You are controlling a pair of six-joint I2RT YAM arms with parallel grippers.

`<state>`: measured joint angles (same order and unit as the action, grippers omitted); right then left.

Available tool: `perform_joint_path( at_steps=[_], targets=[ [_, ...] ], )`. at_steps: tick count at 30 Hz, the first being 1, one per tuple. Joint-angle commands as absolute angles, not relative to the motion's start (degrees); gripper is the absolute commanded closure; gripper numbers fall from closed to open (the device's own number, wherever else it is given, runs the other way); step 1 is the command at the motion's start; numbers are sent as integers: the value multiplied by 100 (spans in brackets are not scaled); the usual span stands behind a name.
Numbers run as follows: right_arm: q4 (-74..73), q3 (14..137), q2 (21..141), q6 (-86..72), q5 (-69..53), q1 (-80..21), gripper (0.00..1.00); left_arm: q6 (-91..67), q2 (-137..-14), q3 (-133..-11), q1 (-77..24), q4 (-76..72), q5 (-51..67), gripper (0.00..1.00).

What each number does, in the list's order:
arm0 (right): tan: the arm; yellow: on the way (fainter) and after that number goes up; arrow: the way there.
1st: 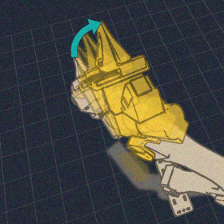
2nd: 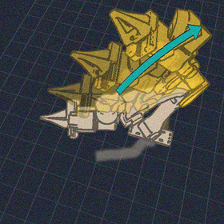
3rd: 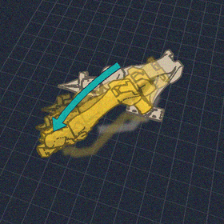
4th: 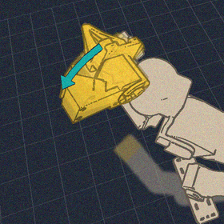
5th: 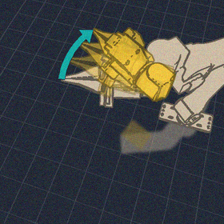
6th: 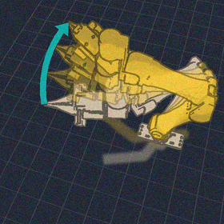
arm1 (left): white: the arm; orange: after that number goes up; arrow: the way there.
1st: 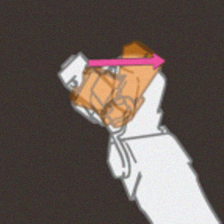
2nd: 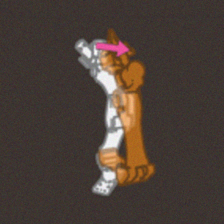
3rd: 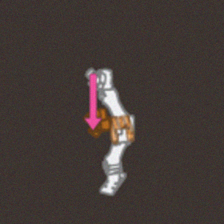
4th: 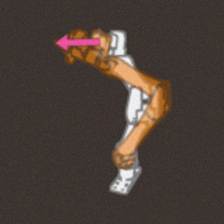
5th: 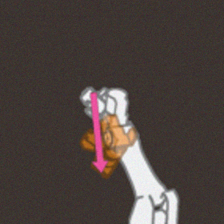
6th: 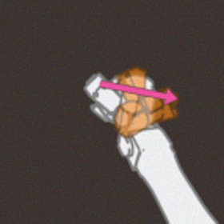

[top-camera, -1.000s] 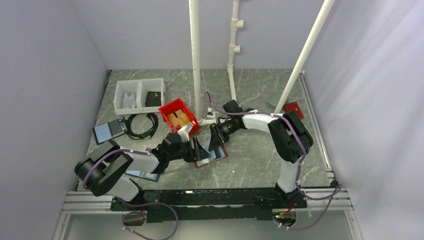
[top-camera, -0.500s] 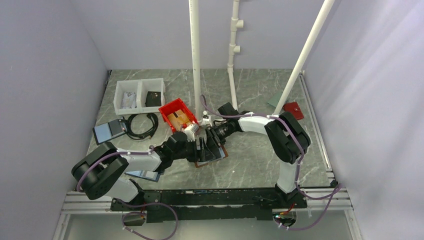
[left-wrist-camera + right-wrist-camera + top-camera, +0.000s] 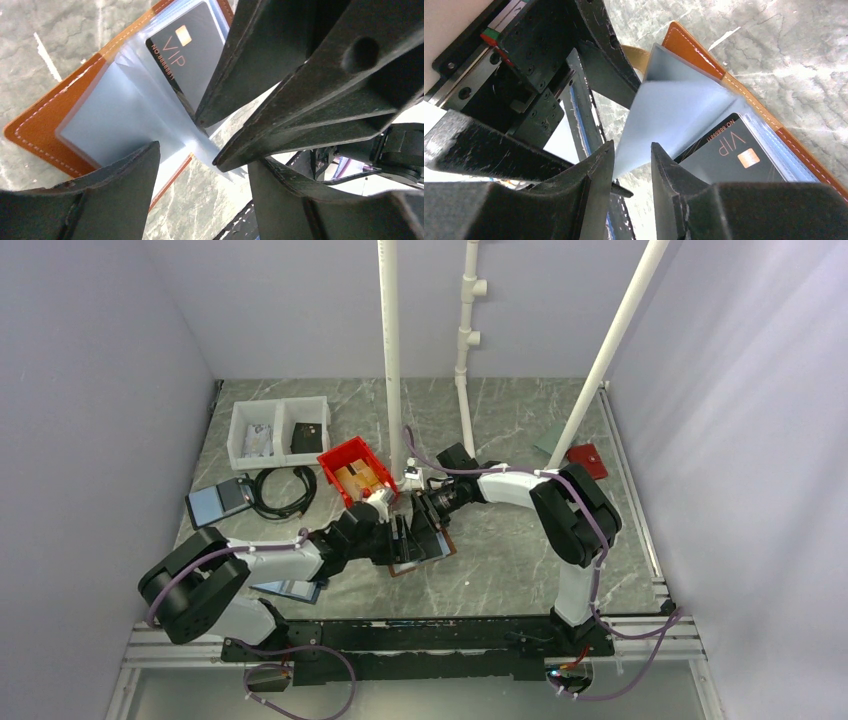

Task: Take the credit cards out of the card holder
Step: Remove the credit card from the card holder.

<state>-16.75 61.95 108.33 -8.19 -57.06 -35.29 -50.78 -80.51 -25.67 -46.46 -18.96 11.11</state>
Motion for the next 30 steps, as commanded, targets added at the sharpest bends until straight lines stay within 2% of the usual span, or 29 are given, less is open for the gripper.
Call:
perform_joint_path(
  at_steps=[1, 9, 11, 17, 20, 27, 30],
  targets=[
    [-1680, 6263, 10830, -833, -6140, -3551, 63, -5209, -7816, -2562, -4619, -1190, 515, 33],
    [-1938, 6392, 10788, -520, -5993, -3542, 61, -5338, -7563, -2496, -4623, -569, 138, 45],
    [-2091, 6468, 10726, -311, -5782, -3542, 61, -5363, -7499, -2517, -4630, -398, 30, 45],
    [-2498, 6652, 10536, 322, -4775, -3547, 62, -5566, -7134, -2725, -4620, 779, -662, 54],
    [-2610, 6709, 10478, 511, -4363, -3551, 63, -5529, -6684, -2833, -4625, 1292, -984, 55],
    [-2898, 6874, 10532, 840, -3757, -3540, 64, -4995, -5332, -2681, -4619, 760, -481, 56],
    [-2932, 6888, 10612, 852, -3689, -3551, 65, -4988, -5127, -2525, -4623, -17, -150, 51]
  ],
)
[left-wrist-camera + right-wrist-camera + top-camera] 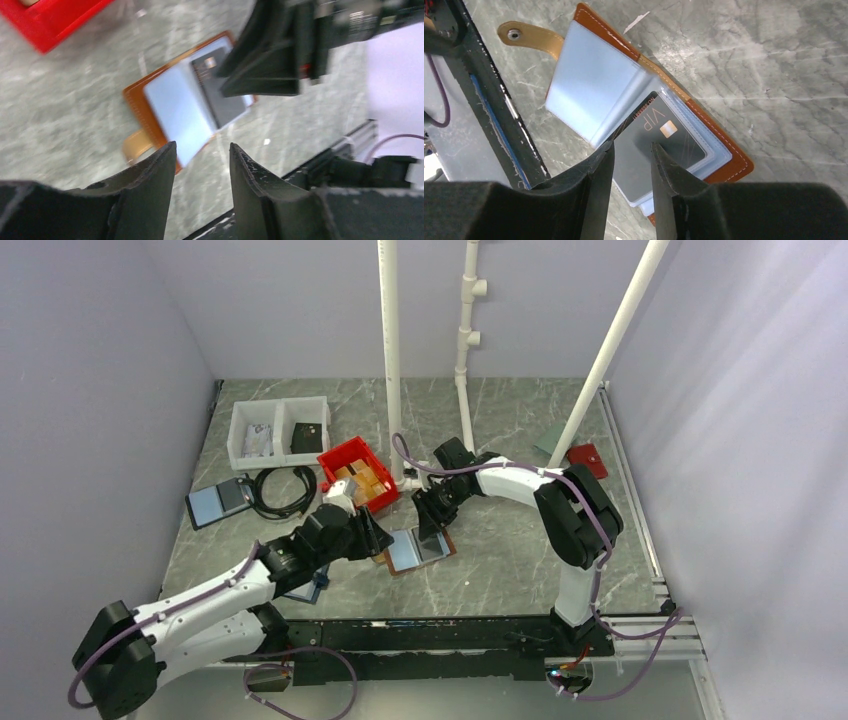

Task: Take the credit cards out of the card holder
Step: Remove the credit card from the card holder.

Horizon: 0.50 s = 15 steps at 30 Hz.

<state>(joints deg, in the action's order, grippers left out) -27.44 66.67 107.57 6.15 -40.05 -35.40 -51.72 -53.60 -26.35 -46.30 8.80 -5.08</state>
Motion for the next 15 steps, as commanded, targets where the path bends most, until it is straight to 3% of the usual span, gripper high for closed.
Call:
perform_joint_path(
  at_steps=[1, 6, 10, 15],
  targets=[
    [-2954, 6902, 10649, 853, -3669, -3550, 65, -5015, -5150, -2474, -4620, -331, -67, 50],
    [-2980, 6926, 10669, 835, -3566, -3550, 67, -5205, -5863, -2444, -4622, -1432, 457, 51],
    [-3012, 6943, 10557, 868, -3553, -3542, 67, -5451, -6829, -2594, -4614, -1990, 717, 68],
    [-3029, 6932, 10506, 871, -3482, -3512, 67, -5642, -7875, -2734, -4594, -2411, 762, 70]
  ],
)
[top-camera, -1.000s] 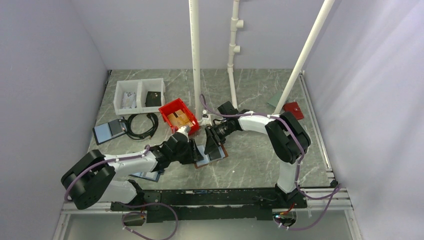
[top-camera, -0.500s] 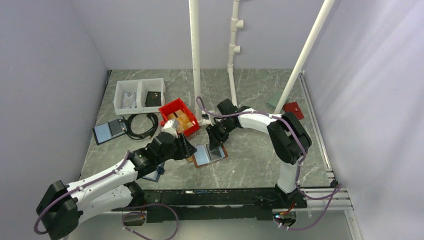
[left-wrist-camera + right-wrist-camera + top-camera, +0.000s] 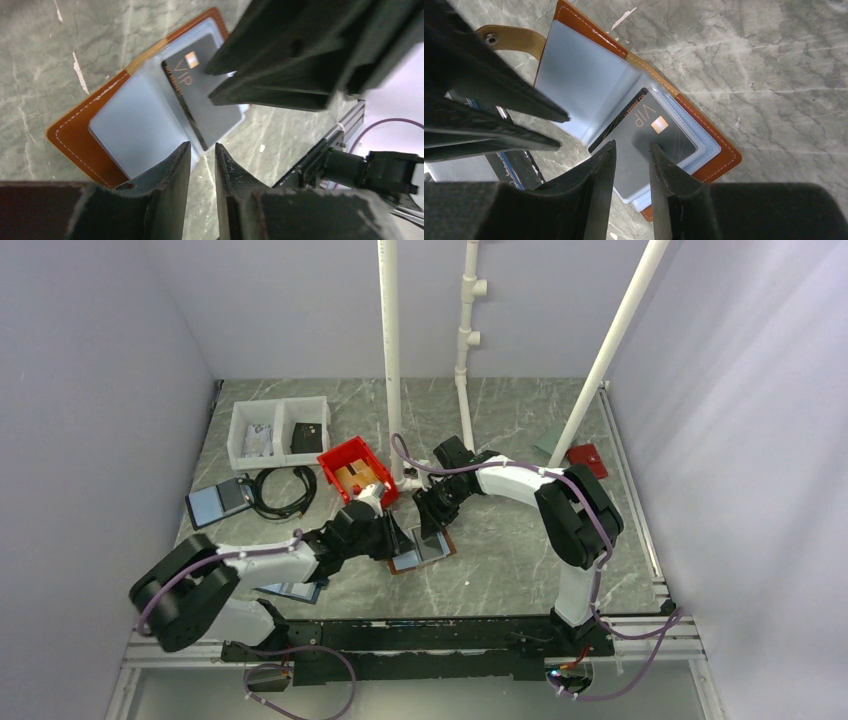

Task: Take the credit cards out of the card holder
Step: Remove the credit card from the card holder.

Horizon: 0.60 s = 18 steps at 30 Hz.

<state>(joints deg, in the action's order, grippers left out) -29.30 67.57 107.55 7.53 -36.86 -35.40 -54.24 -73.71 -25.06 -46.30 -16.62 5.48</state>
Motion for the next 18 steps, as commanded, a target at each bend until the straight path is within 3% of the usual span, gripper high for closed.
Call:
perform_joint_path(
  at_steps=[1, 18],
  targets=[
    [-3038, 6934, 10518, 864, -3454, -3503, 67, -5662, -7999, -2728, -4577, -2483, 764, 70],
    [-3181, 6987, 10450, 1009, -3079, -3472, 67, -5921, -8916, -2703, -4344, -2952, 1064, 66]
  ],
)
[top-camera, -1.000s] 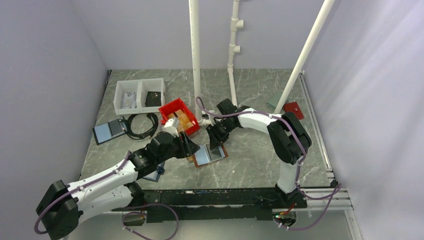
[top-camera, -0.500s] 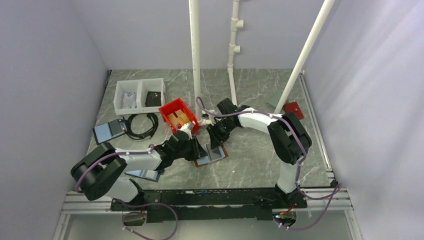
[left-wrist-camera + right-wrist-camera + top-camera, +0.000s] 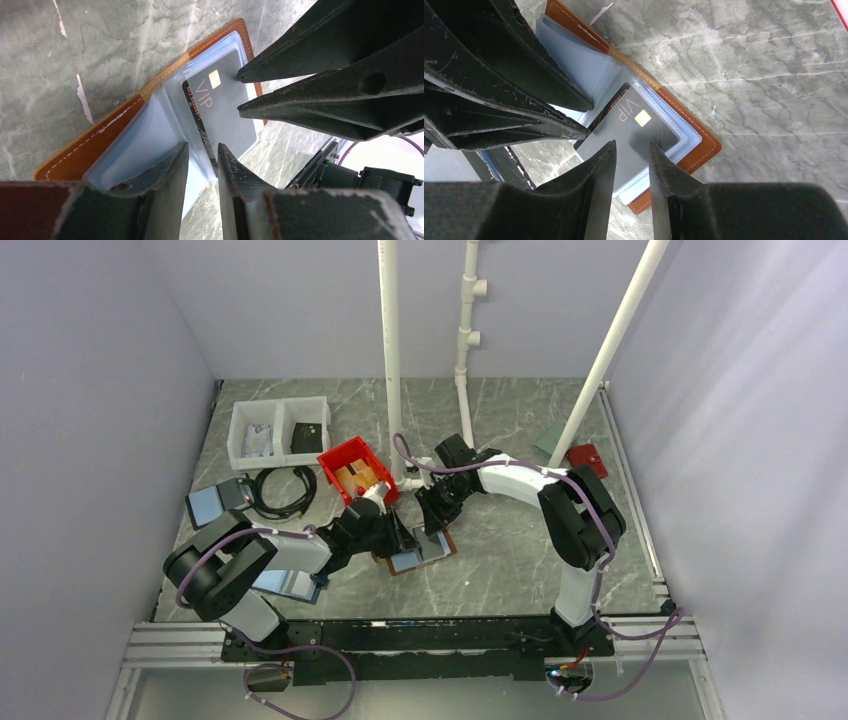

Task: Take the credit cards out of the card holder
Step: Remove the credit card from the card holder.

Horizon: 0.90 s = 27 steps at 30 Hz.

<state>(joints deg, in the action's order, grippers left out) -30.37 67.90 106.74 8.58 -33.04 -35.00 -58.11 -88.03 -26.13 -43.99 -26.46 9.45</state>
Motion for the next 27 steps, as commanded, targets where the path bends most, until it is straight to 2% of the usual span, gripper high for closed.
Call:
perform_joint_path(
  at_steps=[1, 27],
  targets=[
    [-3182, 6987, 10436, 1011, -3060, -3472, 67, -5936, -8920, -2697, -4345, -2953, 1057, 66],
    [-3294, 7013, 10502, 993, -2714, -3462, 67, -6045, -8908, -2605, -4286, -2857, 948, 67]
  ],
)
